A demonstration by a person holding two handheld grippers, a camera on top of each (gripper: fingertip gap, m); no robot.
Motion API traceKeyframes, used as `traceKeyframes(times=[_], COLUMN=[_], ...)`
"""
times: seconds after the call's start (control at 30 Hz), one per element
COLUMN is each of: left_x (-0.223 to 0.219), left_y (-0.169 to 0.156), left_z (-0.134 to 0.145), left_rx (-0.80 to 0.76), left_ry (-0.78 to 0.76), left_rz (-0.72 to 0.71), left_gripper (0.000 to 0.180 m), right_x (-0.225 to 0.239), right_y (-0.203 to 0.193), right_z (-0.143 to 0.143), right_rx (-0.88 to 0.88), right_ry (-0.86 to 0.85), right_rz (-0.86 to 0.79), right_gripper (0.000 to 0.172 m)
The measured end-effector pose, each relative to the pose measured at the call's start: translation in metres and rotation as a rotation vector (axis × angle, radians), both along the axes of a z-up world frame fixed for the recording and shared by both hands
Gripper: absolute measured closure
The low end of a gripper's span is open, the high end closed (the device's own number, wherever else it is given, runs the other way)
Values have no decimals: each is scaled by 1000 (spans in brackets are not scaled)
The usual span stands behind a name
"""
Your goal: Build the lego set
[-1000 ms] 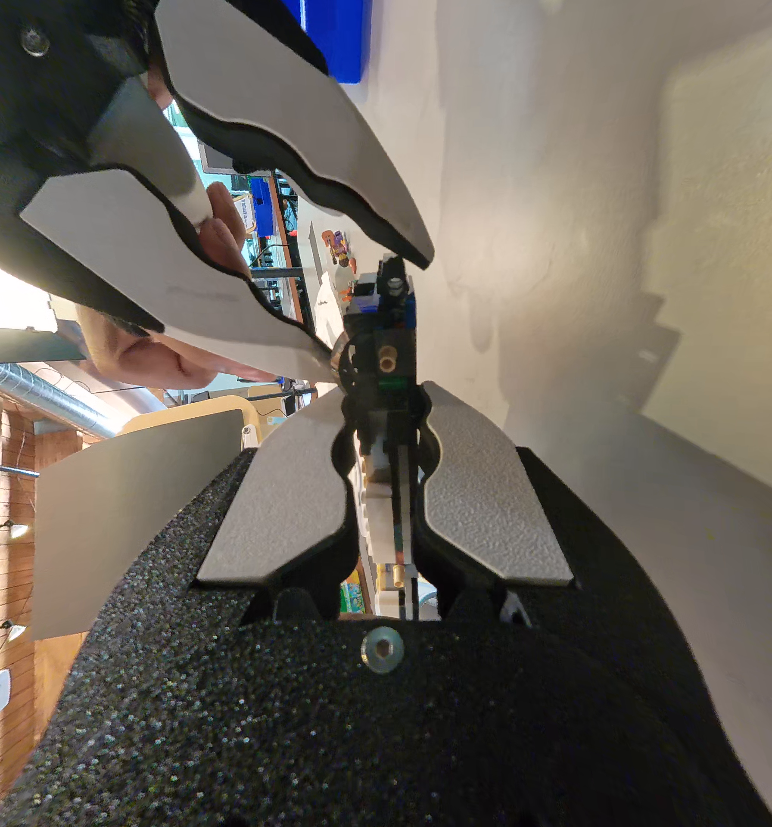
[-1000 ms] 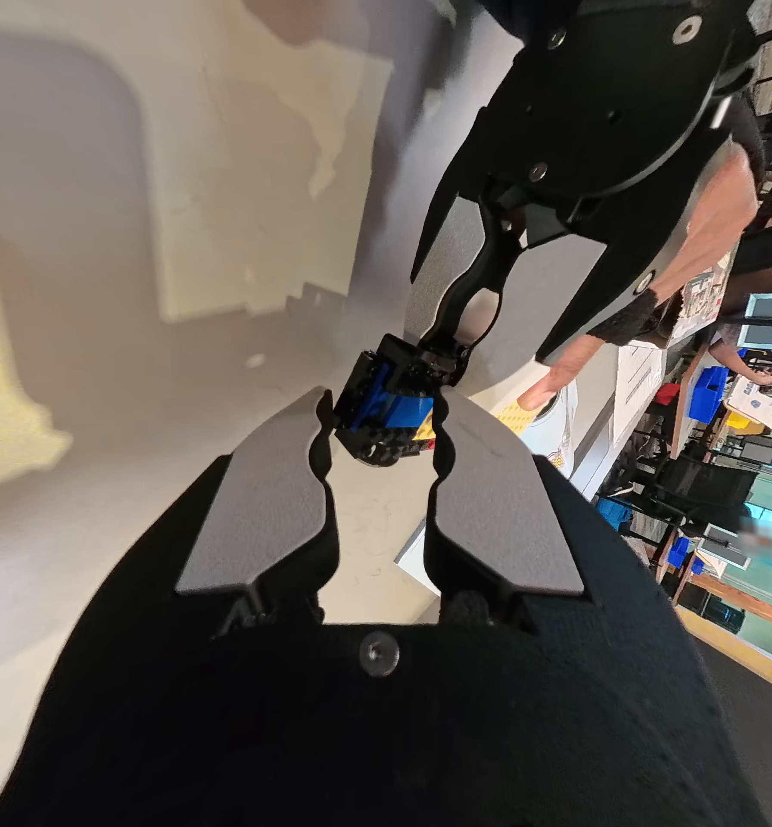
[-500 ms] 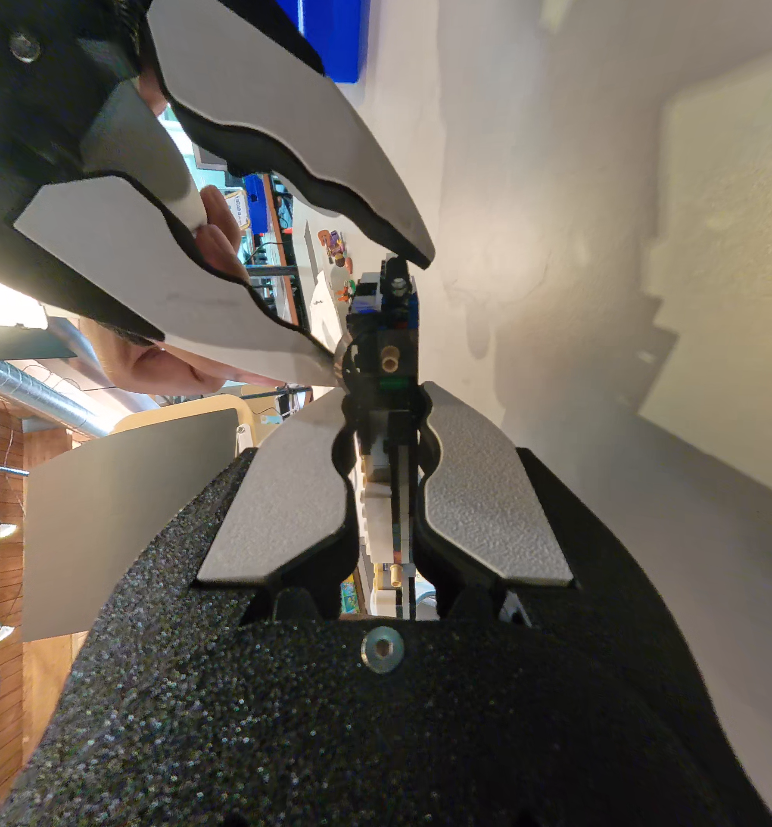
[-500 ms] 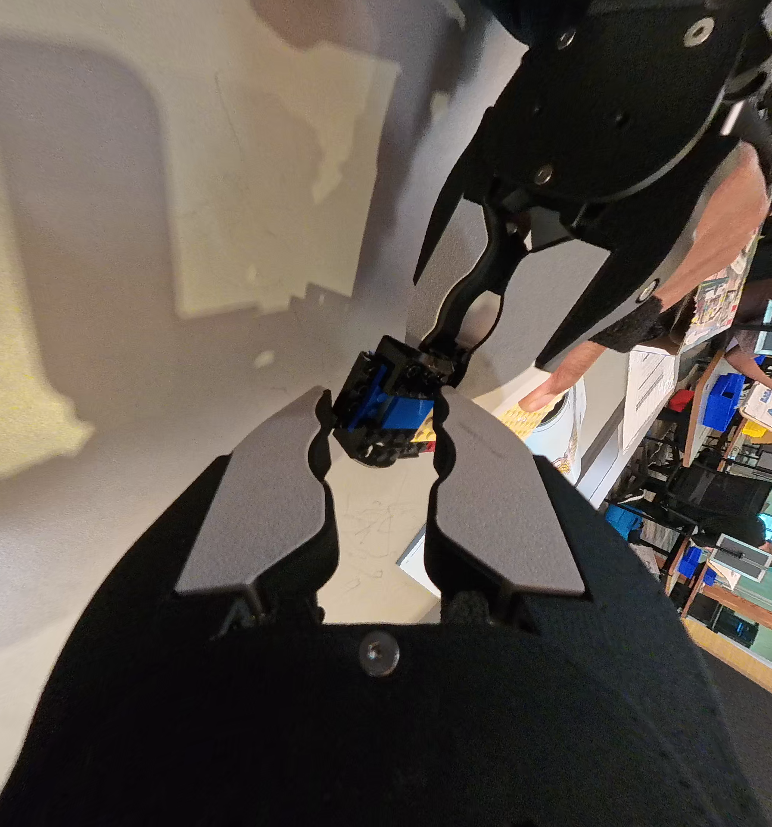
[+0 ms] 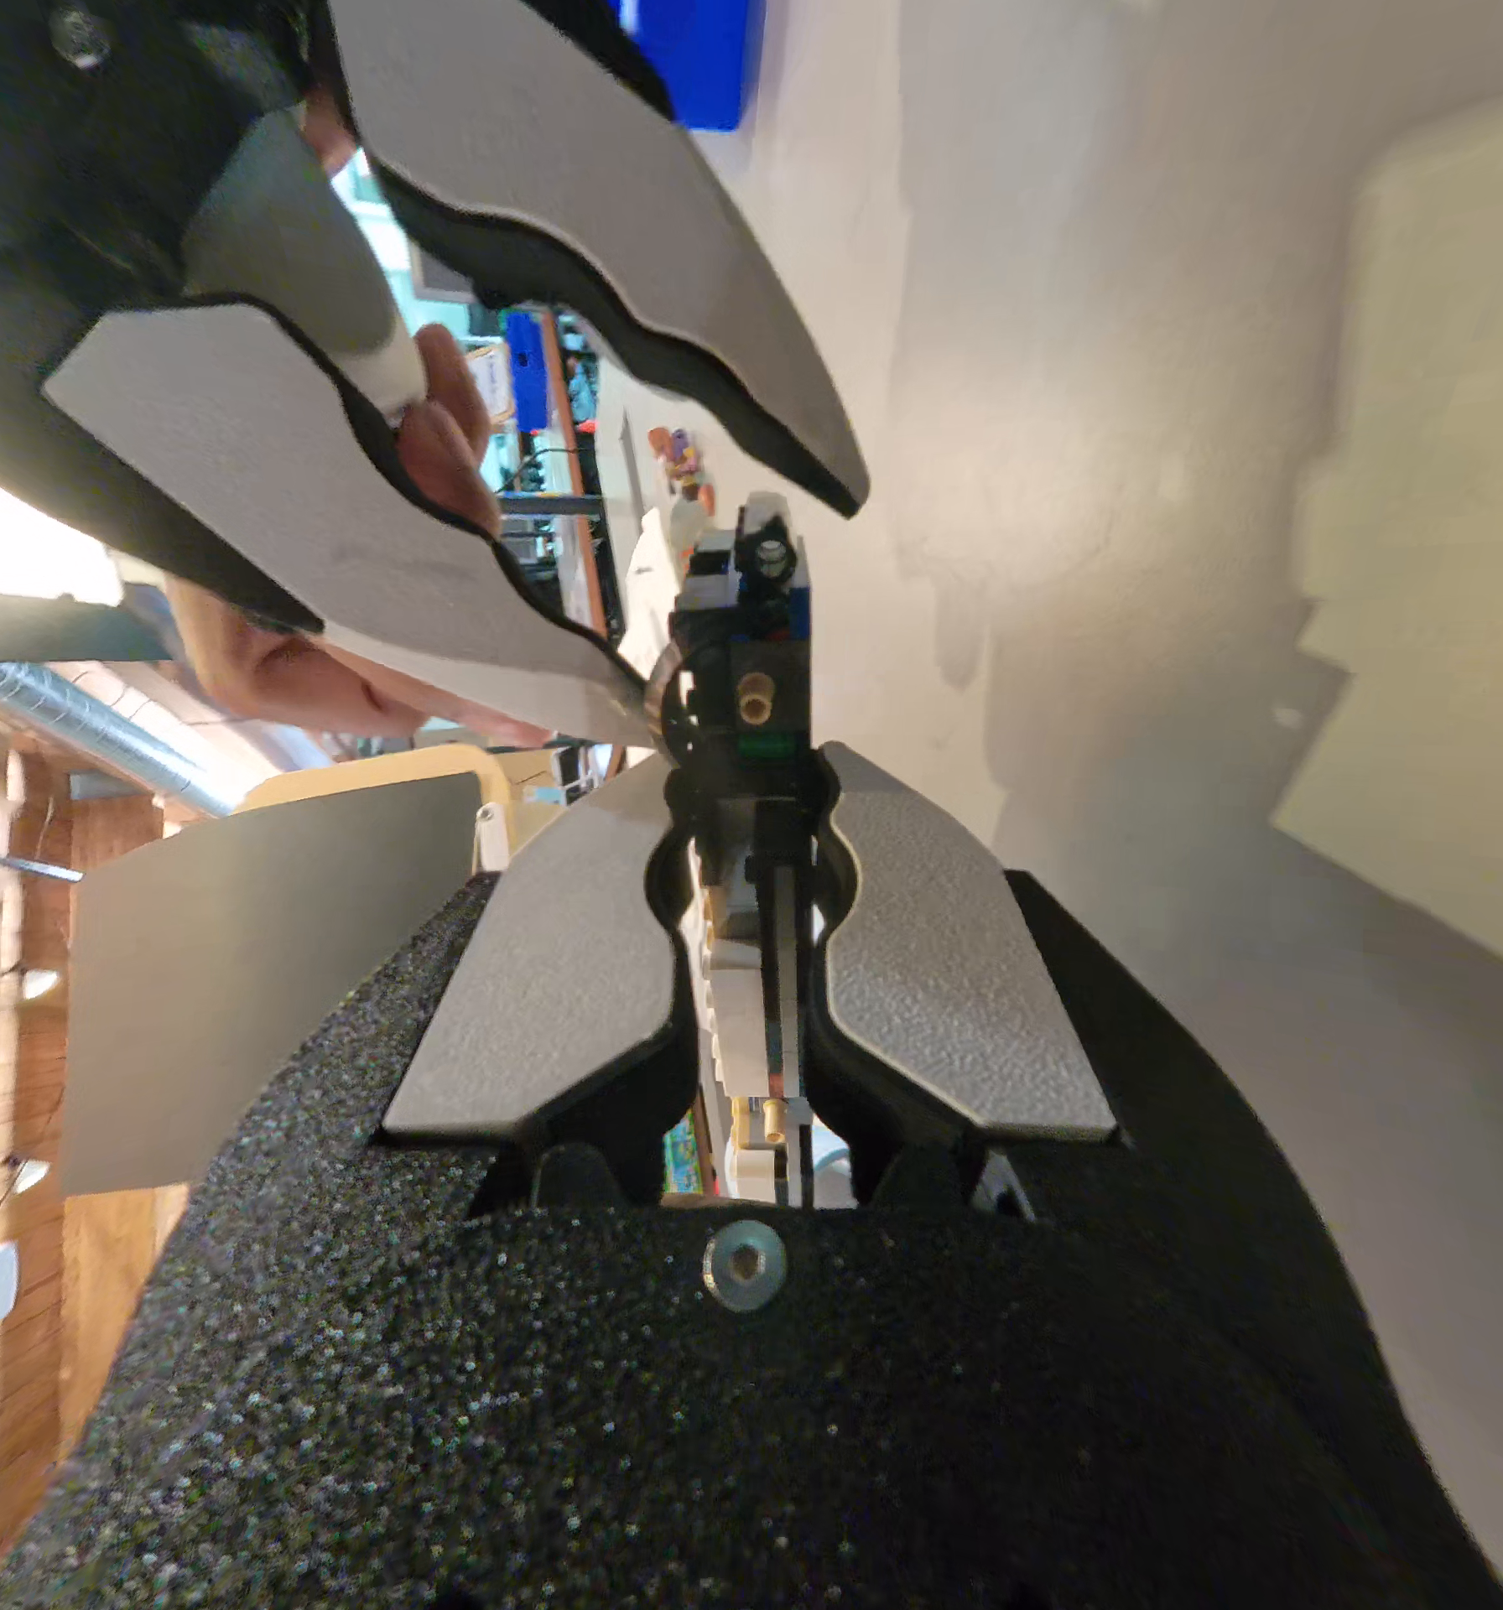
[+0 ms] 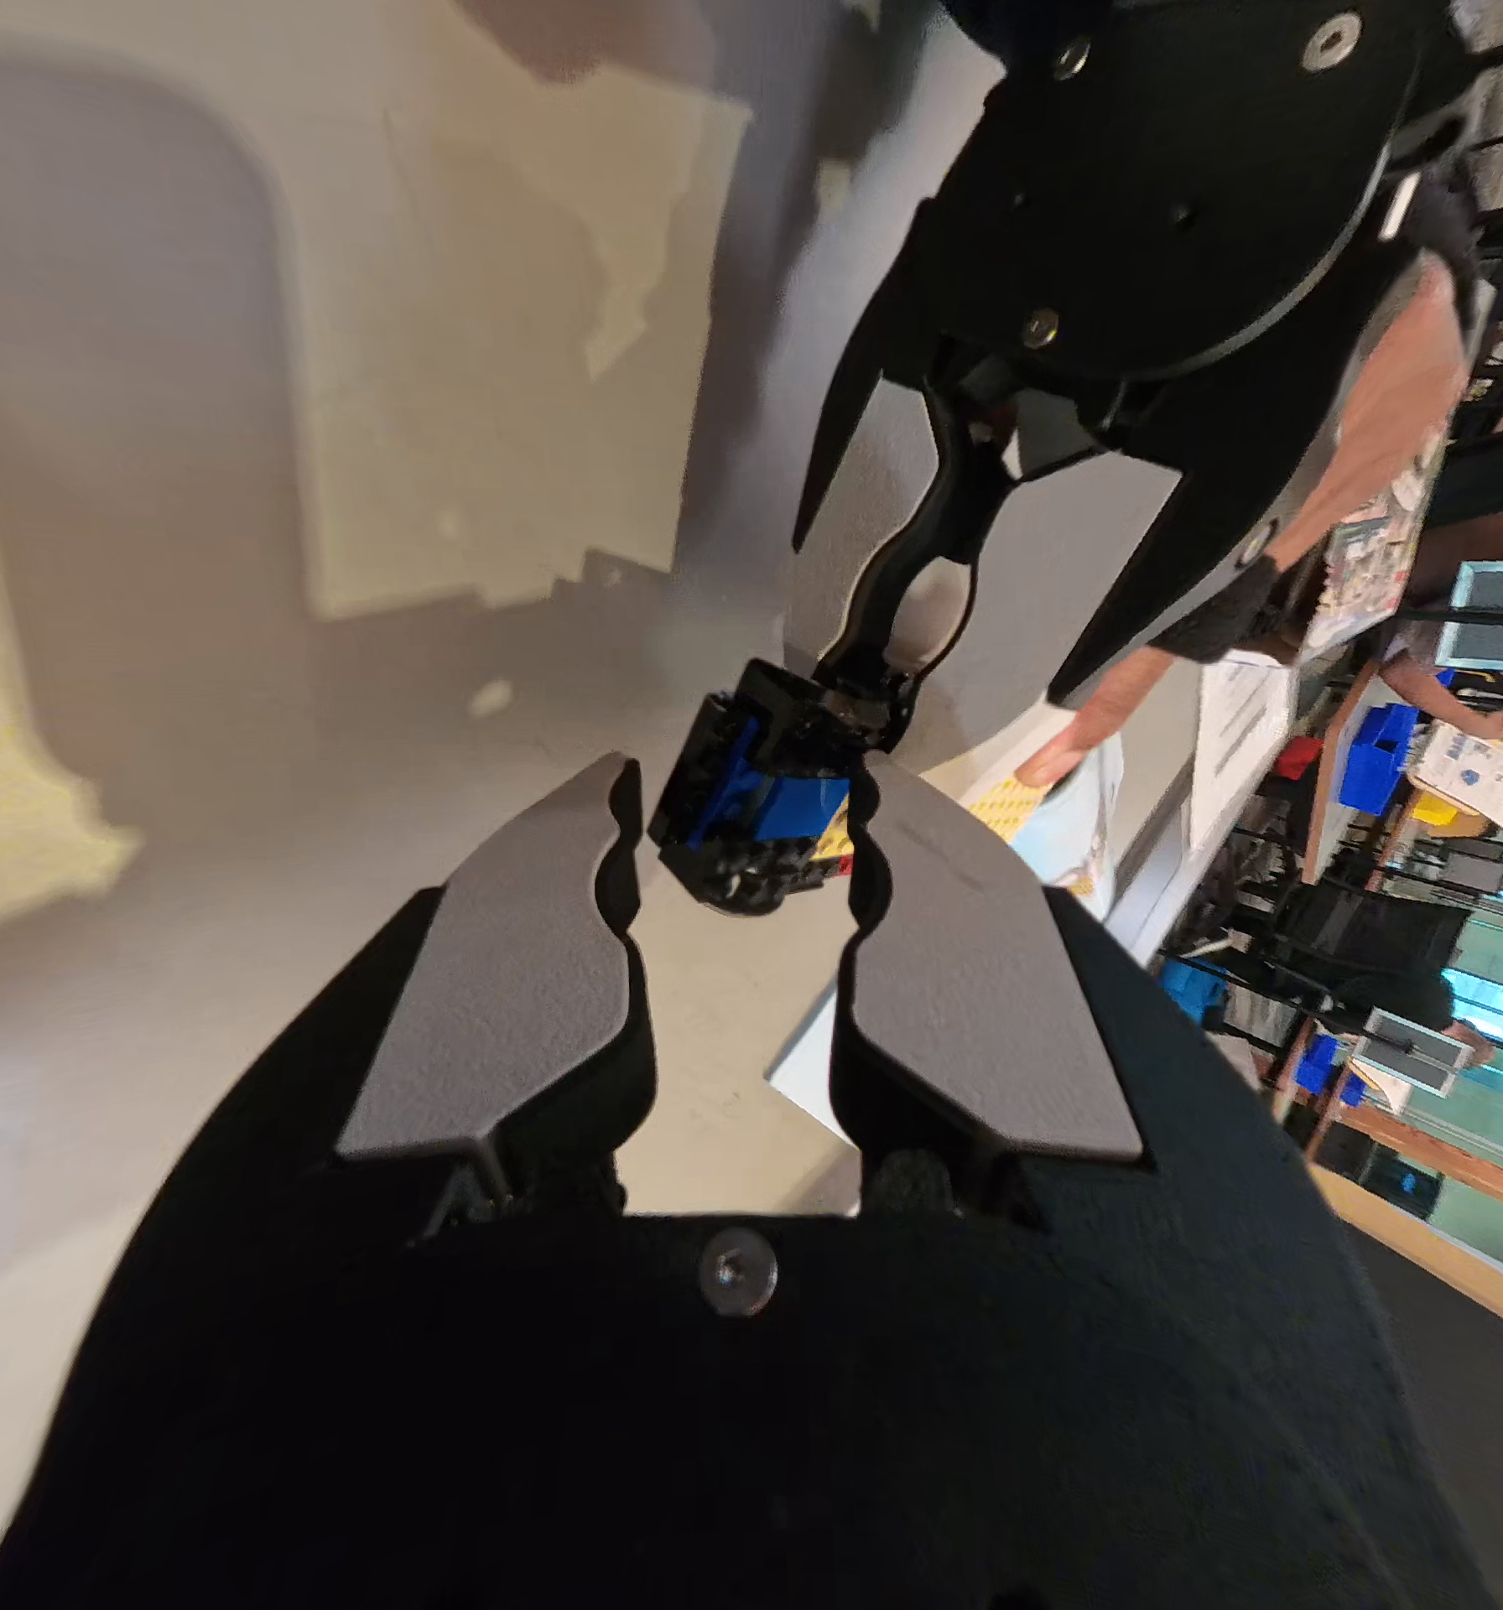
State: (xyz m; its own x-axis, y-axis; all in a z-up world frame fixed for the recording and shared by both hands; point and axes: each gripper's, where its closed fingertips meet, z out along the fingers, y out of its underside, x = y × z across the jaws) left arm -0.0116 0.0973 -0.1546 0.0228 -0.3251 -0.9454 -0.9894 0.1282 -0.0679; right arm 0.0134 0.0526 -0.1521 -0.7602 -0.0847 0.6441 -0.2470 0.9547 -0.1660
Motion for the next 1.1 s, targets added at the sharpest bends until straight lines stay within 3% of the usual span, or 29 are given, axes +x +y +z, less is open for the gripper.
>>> traceKeyframes(times=[0.1,0.3,0.7,1.1], left_x=[0,-2,3,0], left_y=[0,1,1,0], left_z=[11,8,13,11], left_rx=[32,40,75,82], left_ry=[-62,-81,-97,-60], left_rz=[-13,-10,-27,-8], left_gripper=[156,156,156,157], right_x=[-1,6,4,-1], right_y=[7,20,18,19], right_z=[13,25,6,6], right_rx=[-41,-95,-53,11], right_ry=[24,41,-46,-45], right_rz=[-58,-125,-111,-102], right_gripper=[121,121,122,132])
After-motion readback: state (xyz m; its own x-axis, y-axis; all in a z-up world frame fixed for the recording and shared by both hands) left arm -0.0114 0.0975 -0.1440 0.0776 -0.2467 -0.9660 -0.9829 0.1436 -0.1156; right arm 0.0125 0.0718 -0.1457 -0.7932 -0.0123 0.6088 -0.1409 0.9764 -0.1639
